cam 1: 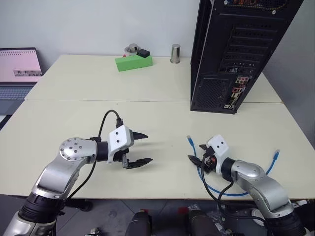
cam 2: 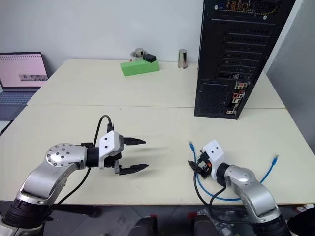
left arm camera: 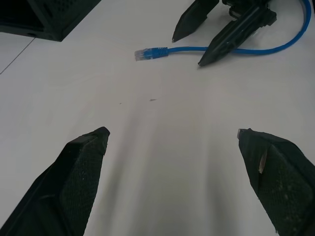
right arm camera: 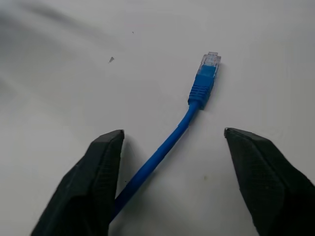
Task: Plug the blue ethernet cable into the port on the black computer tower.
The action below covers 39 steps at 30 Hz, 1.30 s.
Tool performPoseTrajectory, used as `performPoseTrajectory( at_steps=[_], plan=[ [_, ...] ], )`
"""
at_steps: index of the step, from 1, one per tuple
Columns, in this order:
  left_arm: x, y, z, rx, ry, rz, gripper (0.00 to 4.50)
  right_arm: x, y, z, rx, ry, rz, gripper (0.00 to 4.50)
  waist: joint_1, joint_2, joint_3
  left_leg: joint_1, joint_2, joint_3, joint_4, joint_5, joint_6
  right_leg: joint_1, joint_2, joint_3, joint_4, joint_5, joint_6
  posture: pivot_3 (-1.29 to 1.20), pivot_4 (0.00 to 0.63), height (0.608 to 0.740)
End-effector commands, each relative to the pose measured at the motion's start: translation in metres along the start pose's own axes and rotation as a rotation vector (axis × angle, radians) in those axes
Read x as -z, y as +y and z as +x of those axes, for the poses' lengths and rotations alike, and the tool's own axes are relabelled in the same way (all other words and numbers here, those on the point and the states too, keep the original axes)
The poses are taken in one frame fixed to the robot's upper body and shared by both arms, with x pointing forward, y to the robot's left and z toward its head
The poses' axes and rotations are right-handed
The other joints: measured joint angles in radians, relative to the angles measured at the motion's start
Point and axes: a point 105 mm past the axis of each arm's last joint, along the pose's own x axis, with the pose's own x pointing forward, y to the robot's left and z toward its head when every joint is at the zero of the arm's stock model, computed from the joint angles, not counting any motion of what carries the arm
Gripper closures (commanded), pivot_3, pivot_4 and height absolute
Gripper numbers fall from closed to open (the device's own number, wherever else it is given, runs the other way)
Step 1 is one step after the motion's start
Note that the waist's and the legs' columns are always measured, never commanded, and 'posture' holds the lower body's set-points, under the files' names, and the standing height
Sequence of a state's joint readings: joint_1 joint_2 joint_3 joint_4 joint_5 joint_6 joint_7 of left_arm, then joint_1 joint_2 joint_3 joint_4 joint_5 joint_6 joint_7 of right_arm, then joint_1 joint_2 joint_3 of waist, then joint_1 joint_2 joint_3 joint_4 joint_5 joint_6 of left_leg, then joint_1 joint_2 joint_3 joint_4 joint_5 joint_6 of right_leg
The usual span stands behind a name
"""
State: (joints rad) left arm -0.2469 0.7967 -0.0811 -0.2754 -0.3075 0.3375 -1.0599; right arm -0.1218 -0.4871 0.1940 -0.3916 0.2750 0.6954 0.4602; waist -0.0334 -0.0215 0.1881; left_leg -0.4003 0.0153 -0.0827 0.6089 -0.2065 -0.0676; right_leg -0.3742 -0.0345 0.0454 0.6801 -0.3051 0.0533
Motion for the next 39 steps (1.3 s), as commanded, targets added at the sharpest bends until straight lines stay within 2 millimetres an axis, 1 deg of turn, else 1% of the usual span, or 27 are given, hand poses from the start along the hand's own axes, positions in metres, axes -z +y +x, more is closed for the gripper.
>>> performPoseTrajectory(
  at_steps=[1, 2, 4, 8, 11, 17, 23, 28, 33, 34, 35, 39],
  plan=[
    [-0.008, 0.006, 0.004, -0.019, -0.024, 0.037, 0.0, -0.001, 0.008, 0.0, -0.035, 0.022, -0.061, 2.11, 0.001, 0.0, 0.0, 0.0, 0.0, 0.0, 0.0, 0.0, 0.0, 0.0, 0.0, 0.0, 0.0, 0.0, 0.0, 0.0, 0.15, 0.74],
    [-0.007, 0.007, 0.004, -0.021, -0.022, 0.035, 0.0, -0.001, 0.008, 0.0, -0.04, 0.026, -0.07, 2.39, 0.001, 0.0, 0.0, 0.0, 0.0, 0.0, 0.0, 0.0, 0.0, 0.0, 0.0, 0.0, 0.0, 0.0, 0.0, 0.0, 0.15, 0.74],
    [-0.006, 0.008, 0.006, -0.016, -0.018, 0.031, 0.0, -0.001, 0.008, 0.001, -0.042, 0.032, -0.084, 2.78, 0.0, 0.0, 0.0, 0.0, 0.0, -0.001, 0.0, 0.0, 0.0, 0.0, 0.0, -0.001, 0.0, 0.0, 0.0, 0.0, 0.15, 0.74],
    [-0.004, 0.008, 0.011, -0.004, -0.018, 0.008, 0.0, -0.003, 0.005, 0.0, -0.042, 0.033, -0.09, 3.72, -0.001, 0.0, 0.0, 0.0, 0.0, 0.0, 0.0, 0.0, 0.0, 0.0, 0.0, 0.0, 0.0, 0.0, 0.0, 0.0, 0.15, 0.74],
    [-0.001, 0.009, 0.019, 0.022, -0.024, 0.006, 0.0, -0.01, 0.003, -0.002, -0.072, 0.023, -0.111, 4.47, 0.001, 0.0, 0.0, 0.0, 0.0, 0.0, 0.0, 0.0, 0.0, 0.0, 0.0, 0.0, 0.0, 0.0, 0.0, 0.0, 0.15, 0.74],
    [0.002, 0.017, 0.037, 0.089, -0.036, 0.05, 0.0, -0.033, 0.009, -0.006, -0.209, 0.003, -0.177, 4.49, 0.0, 0.0, 0.0, 0.0, -0.001, -0.001, 0.0, 0.0, 0.0, 0.0, 0.0, -0.001, 0.0, 0.0, 0.0, 0.0, 0.15, 0.74],
    [0.003, 0.016, 0.05, 0.182, -0.039, 0.122, 0.0, -0.048, 0.014, -0.008, -0.289, -0.005, -0.199, 4.49, 0.0, 0.0, 0.0, -0.001, -0.001, -0.001, 0.001, 0.0, 0.0, 0.0, 0.0, -0.001, 0.0, 0.0, 0.0, 0.0, 0.15, 0.74],
    [-0.001, 0.019, 0.055, 0.203, -0.077, 0.112, 0.0, -0.055, 0.019, -0.008, -0.321, -0.016, -0.208, 4.49, 0.0, 0.0, 0.0, -0.001, -0.001, -0.001, 0.001, 0.0, 0.0, 0.0, 0.0, -0.001, 0.0, 0.0, 0.0, 0.0, 0.15, 0.74],
    [-0.004, 0.023, 0.057, 0.231, -0.11, 0.078, 0.0, -0.056, 0.025, -0.01, -0.352, -0.015, -0.228, 4.49, 0.0, 0.0, 0.0, -0.001, -0.001, -0.001, 0.001, 0.0, 0.0, 0.0, 0.0, -0.002, 0.0, 0.0, 0.0, 0.0, 0.15, 0.74],
    [-0.005, 0.023, 0.057, 0.238, -0.112, 0.078, 0.37, -0.056, 0.025, -0.01, -0.353, -0.014, -0.231, 4.5, 0.0, 0.0, 0.0, -0.001, -0.001, -0.001, 0.001, 0.0, 0.0, 0.0, 0.0, -0.002, 0.001, 0.0, 0.0, 0.0, 0.15, 0.74],
    [-0.006, 0.023, 0.057, 0.244, -0.117, 0.078, 0.46, -0.056, 0.025, -0.01, -0.354, -0.013, -0.232, 4.5, 0.0, 0.0, 0.0, -0.001, -0.001, -0.001, 0.001, 0.0, 0.0, 0.0, 0.0, -0.002, 0.001, 0.0, 0.0, 0.0, 0.15, 0.74],
    [-0.007, 0.022, 0.056, 0.277, -0.12, 0.077, 1.22, -0.057, 0.025, -0.01, -0.355, -0.012, -0.236, 4.5, 0.0, 0.0, 0.0, -0.001, -0.001, -0.002, 0.001, 0.0, 0.0, 0.0, 0.0, -0.002, 0.001, 0.0, 0.0, 0.0, 0.15, 0.74]
  ],
)
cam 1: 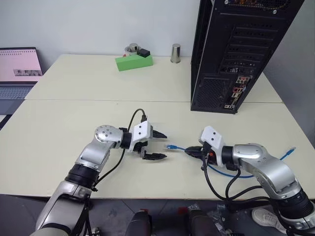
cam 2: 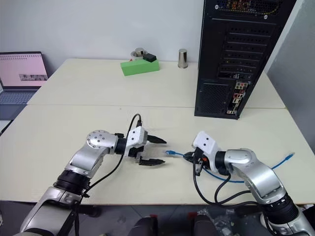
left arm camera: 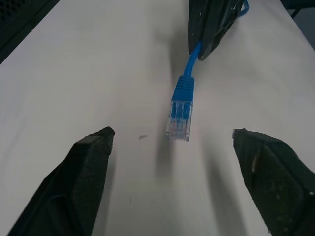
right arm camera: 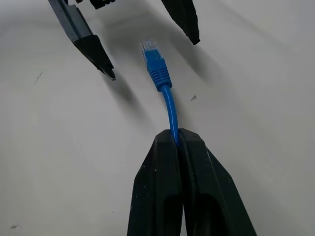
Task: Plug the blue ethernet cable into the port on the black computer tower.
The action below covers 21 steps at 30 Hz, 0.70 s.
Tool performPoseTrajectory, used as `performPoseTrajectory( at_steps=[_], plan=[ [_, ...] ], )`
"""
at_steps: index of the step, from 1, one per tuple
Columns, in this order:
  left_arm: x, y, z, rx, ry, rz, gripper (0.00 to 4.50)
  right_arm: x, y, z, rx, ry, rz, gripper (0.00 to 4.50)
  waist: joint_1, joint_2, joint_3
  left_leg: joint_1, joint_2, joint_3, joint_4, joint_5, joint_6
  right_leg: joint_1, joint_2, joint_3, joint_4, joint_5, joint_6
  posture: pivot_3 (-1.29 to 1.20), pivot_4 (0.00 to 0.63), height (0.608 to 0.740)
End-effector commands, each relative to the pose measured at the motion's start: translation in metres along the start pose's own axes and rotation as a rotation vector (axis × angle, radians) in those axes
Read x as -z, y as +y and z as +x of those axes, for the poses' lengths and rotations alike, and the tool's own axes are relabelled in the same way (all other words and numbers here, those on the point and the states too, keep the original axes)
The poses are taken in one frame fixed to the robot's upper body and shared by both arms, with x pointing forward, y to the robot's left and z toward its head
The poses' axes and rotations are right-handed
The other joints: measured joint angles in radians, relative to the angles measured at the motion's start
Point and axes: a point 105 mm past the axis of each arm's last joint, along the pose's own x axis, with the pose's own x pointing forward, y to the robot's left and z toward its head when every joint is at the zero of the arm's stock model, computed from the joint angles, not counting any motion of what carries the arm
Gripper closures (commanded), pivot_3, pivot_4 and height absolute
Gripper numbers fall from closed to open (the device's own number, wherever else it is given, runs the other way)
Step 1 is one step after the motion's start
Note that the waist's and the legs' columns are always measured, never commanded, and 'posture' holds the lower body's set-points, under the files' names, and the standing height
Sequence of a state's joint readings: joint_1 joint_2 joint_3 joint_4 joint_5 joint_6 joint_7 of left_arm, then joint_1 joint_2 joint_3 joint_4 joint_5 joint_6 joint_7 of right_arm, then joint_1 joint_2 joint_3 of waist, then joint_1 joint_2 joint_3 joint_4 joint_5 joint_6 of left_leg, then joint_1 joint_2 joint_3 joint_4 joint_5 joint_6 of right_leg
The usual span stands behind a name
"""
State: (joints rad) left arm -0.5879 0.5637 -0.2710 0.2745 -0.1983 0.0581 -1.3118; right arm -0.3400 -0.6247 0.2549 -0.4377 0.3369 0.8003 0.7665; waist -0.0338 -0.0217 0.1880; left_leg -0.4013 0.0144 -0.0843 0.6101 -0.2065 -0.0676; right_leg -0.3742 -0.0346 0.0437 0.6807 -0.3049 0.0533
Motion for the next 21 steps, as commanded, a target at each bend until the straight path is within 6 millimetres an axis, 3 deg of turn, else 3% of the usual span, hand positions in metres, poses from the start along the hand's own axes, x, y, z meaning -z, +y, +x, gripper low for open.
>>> performPoseTrajectory(
  at_steps=[1, 14, 20, 21],
  plan=[
    [-0.0111, 0.0035, -0.005, 0.016, -0.029, 0.037, 1.4, -0.0147, 0.0033, -0.0033, -0.016, -0.033, -0.057, 4.5, 0.0, 0.0, 0.0, 0.0, 0.0, 0.0, 0.0, 0.0, 0.0, 0.0, 0.0, 0.0, 0.0, 0.0, 0.0, 0.0, 0.15, 0.74],
    [-0.0092, 0.0043, 0.0032, 0.019, -0.03, 0.049, 4.23, -0.0161, 0.0075, -0.0007, -0.032, -0.031, -0.073, 4.5, 0.0, 0.0, 0.0, 0.0, 0.0, 0.0, 0.0, 0.0, 0.0, 0.0, 0.0, 0.0, 0.0, 0.0, 0.0, 0.0, 0.15, 0.74],
    [-0.0058, 0.0025, 0.0034, 0.023, -0.016, 0.067, 4.23, -0.0154, 0.0067, -0.0007, -0.031, -0.031, -0.069, 4.5, 0.0, 0.0, 0.0, 0.0, 0.0, 0.0, 0.0, 0.0, 0.0, 0.0, 0.0, 0.0, 0.0, 0.0, 0.0, 0.0, 0.15, 0.74],
    [-0.0052, 0.0026, 0.0029, 0.022, -0.015, 0.07, 4.24, -0.015, 0.0058, -0.0014, -0.03, -0.031, -0.071, 4.26, 0.0, 0.0, 0.0, 0.0, 0.0, 0.0, 0.0, 0.0, 0.0, 0.0, 0.0, 0.0, 0.0, 0.0, 0.0, 0.0, 0.15, 0.74]
  ],
)
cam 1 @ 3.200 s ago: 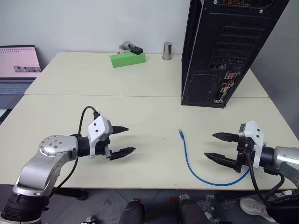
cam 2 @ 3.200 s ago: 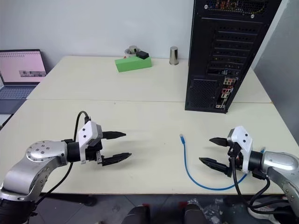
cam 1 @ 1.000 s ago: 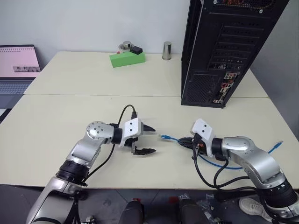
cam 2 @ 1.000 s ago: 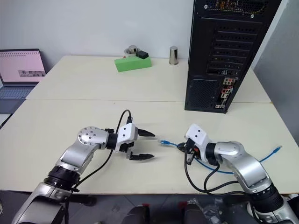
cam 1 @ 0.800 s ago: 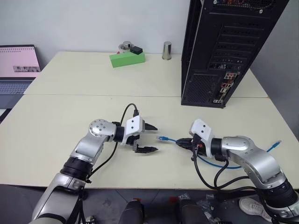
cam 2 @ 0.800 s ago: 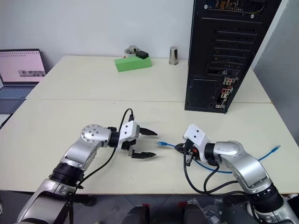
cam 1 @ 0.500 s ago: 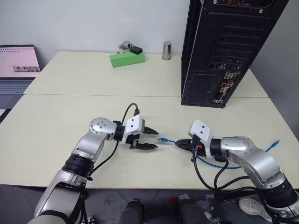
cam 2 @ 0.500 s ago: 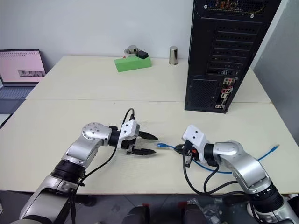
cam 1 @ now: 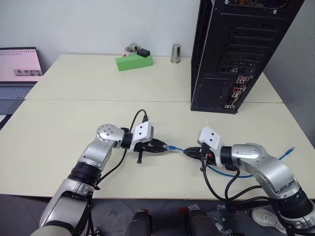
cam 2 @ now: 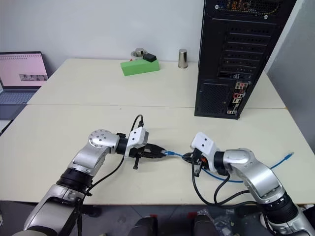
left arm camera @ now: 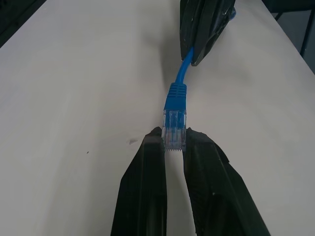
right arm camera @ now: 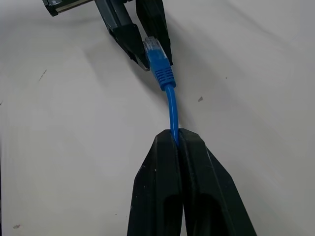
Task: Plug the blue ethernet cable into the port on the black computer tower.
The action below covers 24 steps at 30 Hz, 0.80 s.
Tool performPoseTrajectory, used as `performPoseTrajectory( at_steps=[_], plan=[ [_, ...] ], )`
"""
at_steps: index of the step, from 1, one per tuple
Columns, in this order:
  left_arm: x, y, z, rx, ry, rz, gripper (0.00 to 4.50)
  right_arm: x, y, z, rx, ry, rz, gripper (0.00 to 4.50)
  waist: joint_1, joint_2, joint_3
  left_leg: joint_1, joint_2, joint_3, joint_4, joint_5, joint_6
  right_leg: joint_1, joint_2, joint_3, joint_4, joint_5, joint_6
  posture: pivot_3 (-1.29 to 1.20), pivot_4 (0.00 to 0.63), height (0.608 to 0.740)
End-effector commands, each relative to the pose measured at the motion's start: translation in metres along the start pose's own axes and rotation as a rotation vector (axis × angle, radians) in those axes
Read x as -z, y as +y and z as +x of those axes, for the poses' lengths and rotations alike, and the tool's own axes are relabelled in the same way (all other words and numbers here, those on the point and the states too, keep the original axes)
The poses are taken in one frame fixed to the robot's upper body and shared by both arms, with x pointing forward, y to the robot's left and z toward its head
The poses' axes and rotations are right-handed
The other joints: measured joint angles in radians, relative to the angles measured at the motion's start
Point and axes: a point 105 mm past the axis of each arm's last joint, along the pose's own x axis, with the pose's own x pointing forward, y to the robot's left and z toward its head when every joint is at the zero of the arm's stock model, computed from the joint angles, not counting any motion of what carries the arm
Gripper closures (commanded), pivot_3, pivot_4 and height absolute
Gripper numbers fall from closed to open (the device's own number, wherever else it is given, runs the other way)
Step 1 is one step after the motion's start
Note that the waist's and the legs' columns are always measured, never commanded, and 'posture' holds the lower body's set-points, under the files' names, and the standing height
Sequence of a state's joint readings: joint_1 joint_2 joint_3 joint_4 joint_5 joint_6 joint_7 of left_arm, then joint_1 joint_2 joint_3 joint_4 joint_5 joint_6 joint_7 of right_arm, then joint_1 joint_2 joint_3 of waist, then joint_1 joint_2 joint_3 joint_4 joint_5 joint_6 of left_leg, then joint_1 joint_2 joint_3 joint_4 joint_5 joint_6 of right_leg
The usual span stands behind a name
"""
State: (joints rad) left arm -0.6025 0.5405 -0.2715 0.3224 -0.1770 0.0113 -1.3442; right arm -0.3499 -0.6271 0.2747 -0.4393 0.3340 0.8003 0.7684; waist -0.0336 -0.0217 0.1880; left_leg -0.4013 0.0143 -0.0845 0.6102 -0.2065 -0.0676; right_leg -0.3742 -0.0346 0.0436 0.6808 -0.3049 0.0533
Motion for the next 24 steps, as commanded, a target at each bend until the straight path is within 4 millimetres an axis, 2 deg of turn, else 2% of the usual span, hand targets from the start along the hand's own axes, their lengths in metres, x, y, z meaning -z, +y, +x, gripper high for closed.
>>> performPoseTrajectory(
  at_steps=[1, 2, 5, 6, 8, 10, 12, 15, 20, 24],
  plan=[
    [-0.007, 0.003, -0.001, -0.01, -0.01, 0.055, 4.24, -0.014, 0.002, -0.005, -0.014, -0.036, -0.063, 4.01, 0.0, 0.0, 0.0, 0.0, 0.0, 0.0, 0.0, 0.0, 0.0, 0.0, 0.0, 0.0, 0.0, 0.0, 0.0, 0.0, 0.15, 0.74],
    [-0.007, 0.003, -0.002, -0.011, -0.01, 0.059, 4.24, -0.013, 0.001, -0.006, -0.016, -0.034, -0.067, 3.86, 0.0, 0.0, 0.0, 0.0, 0.0, 0.0, 0.0, 0.0, 0.0, 0.0, 0.0, 0.0, 0.0, 0.0, 0.0, 0.0, 0.15, 0.74],
    [-0.005, 0.003, -0.003, -0.014, -0.002, 0.076, 4.24, -0.011, -0.004, -0.011, -0.014, -0.021, -0.087, 2.95, 0.0, 0.0, 0.0, 0.0, 0.0, 0.0, 0.0, 0.0, 0.0, 0.0, 0.0, 0.0, 0.0, 0.0, 0.0, 0.0, 0.15, 0.74],
    [-0.005, 0.003, -0.003, -0.014, 0.0, 0.083, 4.24, -0.011, -0.005, -0.012, -0.013, -0.019, -0.09, 2.81, 0.0, 0.0, 0.0, 0.0, 0.0, 0.0, 0.0, 0.0, 0.0, 0.0, 0.0, 0.0, 0.0, 0.0, 0.0, 0.0, 0.15, 0.74],
    [-0.007, 0.003, -0.002, -0.03, -0.012, 0.13, 4.24, -0.01, -0.011, -0.022, -0.01, -0.009, -0.094, 2.25, 0.0, 0.0, 0.0, 0.0, 0.0, 0.0, 0.0, 0.0, 0.0, 0.0, 0.0, 0.0, 0.0, 0.0, 0.0, 0.0, 0.15, 0.74],
    [-0.014, 0.008, 0.0, -0.097, -0.053, 0.212, 4.24, -0.015, -0.014, -0.034, -0.014, -0.04, -0.066, 1.77, 0.001, 0.0, 0.0, 0.0, 0.0, 0.0, 0.0, 0.0, 0.0, 0.0, 0.0, 0.0, 0.0, 0.0, 0.0, 0.0, 0.15, 0.74],
    [-0.02, 0.011, 0.002, -0.165, -0.091, 0.307, 4.24, -0.025, -0.008, -0.039, -0.056, -0.113, -0.003, 1.25, 0.003, 0.0, 0.0, 0.0, 0.0, 0.0, 0.0, 0.0, 0.0, 0.0, -0.001, 0.0, 0.0, 0.0, 0.0, 0.0, 0.15, 0.74],
    [-0.021, 0.006, 0.005, -0.207, -0.1, 0.515, 4.24, -0.036, 0.0, -0.04, -0.09, -0.212, 0.11, 1.2, 0.0, 0.0, 0.0, 0.0, 0.0, 0.0, 0.0, 0.0, 0.0, 0.0, 0.0, 0.0, 0.0, 0.0, 0.0, 0.0, 0.15, 0.74],
    [-0.025, -0.001, 0.003, -0.287, -0.163, 0.747, 4.24, -0.037, -0.004, -0.032, -0.055, -0.275, 0.222, 1.2, 0.002, 0.0, 0.0, 0.0, 0.0, 0.0, 0.001, 0.0, 0.0, 0.001, -0.001, 0.0, 0.0, 0.0, 0.0, 0.0, 0.15, 0.74],
    [-0.03, -0.012, -0.004, -0.307, -0.2, 0.994, 4.24, -0.04, 0.002, -0.023, -0.079, -0.309, 0.278, 1.2, 0.003, 0.0, 0.0, 0.0, -0.001, 0.0, 0.0, 0.0, 0.0, 0.0, -0.001, 0.0, 0.0, 0.0, 0.0, 0.0, 0.15, 0.74]
  ],
)
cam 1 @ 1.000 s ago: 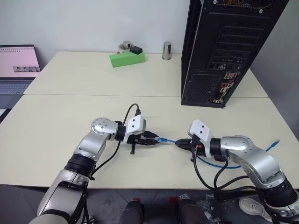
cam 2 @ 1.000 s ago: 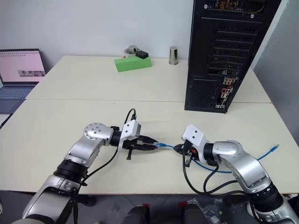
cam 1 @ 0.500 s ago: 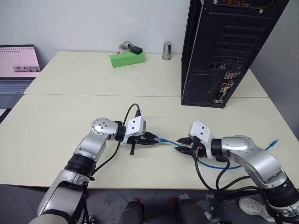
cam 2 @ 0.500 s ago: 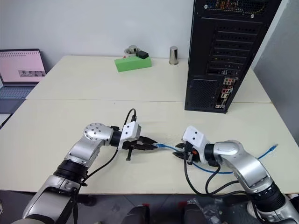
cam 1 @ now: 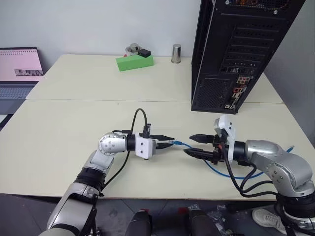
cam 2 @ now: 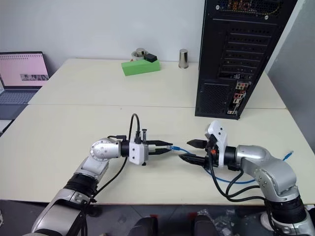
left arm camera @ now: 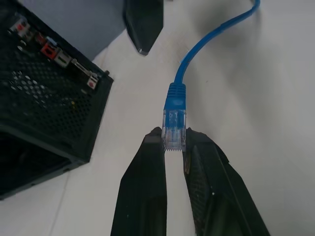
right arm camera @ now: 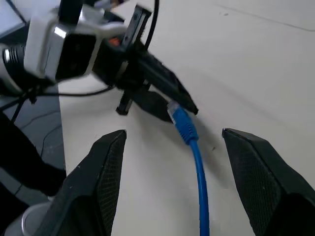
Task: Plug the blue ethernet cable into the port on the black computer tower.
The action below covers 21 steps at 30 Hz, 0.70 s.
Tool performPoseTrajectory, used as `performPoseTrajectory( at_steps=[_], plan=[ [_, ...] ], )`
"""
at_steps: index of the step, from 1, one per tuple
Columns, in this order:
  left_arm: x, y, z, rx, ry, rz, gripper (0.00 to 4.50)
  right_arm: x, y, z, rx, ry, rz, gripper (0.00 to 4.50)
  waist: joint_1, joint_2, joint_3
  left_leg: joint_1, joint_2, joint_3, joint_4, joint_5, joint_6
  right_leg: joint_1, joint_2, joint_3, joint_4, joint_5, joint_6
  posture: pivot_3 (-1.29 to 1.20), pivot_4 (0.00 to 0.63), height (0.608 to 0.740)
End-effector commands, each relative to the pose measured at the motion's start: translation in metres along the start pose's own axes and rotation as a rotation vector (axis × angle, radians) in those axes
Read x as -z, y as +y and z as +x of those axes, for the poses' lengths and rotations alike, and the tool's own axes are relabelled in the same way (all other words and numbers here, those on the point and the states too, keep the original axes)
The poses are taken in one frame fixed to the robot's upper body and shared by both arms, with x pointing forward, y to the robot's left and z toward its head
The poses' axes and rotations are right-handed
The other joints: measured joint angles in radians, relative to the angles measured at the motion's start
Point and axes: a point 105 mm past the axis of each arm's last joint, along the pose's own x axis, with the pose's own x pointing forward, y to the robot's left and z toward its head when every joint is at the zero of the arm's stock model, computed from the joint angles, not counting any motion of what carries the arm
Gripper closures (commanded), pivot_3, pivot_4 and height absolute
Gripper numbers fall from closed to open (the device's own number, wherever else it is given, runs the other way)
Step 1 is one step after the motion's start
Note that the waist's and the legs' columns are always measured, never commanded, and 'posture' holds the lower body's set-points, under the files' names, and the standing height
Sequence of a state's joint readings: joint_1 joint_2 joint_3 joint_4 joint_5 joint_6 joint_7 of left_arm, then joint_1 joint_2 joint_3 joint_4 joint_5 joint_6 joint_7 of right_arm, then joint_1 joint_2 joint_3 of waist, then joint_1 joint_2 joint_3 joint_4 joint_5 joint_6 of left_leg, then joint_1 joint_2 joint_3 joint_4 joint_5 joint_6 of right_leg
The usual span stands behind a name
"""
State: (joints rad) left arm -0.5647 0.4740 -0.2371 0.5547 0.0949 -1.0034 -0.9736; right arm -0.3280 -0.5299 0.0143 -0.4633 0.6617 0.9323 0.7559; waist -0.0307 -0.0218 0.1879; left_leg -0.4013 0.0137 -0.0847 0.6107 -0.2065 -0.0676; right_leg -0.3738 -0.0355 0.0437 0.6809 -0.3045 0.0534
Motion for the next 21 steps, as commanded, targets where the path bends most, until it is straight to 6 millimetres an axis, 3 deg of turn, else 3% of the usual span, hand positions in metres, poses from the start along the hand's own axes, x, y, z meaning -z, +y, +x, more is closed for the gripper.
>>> performPoseTrajectory(
  at_steps=[1, 17, 21],
  plan=[
    [-0.015, 0.009, -0.009, -0.065, -0.074, 0.25, 4.24, -0.005, 0.006, 0.005, -0.021, -0.043, 0.028, 1.2, 0.0, 0.0, 0.0, 0.0, 0.0, 0.0, 0.0, 0.0, 0.0, 0.0, 0.0, 0.0, 0.0, 0.0, 0.0, 0.0, 0.15, 0.74],
    [-0.022, 0.017, -0.009, -0.15, -0.119, 0.39, 4.24, -0.002, 0.016, 0.017, -0.11, -0.062, 0.145, 1.2, -0.002, 0.0, 0.0, 0.0, 0.0, 0.0, 0.0, 0.0, 0.0, 0.0, 0.0, -0.001, 0.0, 0.0, 0.0, 0.0, 0.15, 0.74],
    [-0.022, 0.016, -0.009, -0.148, -0.12, 0.398, 4.24, -0.004, 0.014, 0.018, -0.105, -0.071, 0.149, 1.93, -0.002, 0.0, 0.0, 0.0, 0.0, 0.0, 0.0, 0.0, 0.0, 0.0, 0.0, -0.001, 0.0, 0.0, 0.0, 0.0, 0.15, 0.74]
  ],
)
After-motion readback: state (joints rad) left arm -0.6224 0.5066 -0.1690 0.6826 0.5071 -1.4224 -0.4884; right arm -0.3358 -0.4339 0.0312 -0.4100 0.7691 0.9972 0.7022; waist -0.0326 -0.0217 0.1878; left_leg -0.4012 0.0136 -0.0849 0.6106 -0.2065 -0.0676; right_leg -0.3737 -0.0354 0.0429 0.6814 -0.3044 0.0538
